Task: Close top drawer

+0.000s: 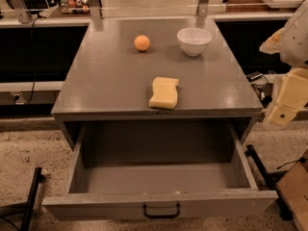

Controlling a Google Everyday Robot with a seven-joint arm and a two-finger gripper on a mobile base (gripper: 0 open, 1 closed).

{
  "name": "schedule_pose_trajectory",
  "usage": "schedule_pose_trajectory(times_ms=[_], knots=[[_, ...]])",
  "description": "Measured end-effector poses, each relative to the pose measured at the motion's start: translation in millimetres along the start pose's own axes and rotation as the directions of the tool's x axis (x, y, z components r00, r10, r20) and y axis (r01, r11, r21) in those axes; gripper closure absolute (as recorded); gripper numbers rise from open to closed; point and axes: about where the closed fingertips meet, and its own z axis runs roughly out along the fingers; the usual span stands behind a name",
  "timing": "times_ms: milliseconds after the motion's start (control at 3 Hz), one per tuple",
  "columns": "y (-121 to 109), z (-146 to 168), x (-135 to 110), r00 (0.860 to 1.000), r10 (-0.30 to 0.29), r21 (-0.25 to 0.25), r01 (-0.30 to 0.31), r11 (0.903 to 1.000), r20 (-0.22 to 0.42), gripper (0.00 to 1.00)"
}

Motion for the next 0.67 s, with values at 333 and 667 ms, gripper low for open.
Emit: schedule_pose_trajectory(times_ms=[333,667], knots=[[-0.1,0.0,0.0,1.0,0.0,0.0,0.0,1.0,0.0,0.0],[-5.0,-0.2,-0.6,1.0,-0.003,-0.012,0.003,0.9999,0.018,0.0]])
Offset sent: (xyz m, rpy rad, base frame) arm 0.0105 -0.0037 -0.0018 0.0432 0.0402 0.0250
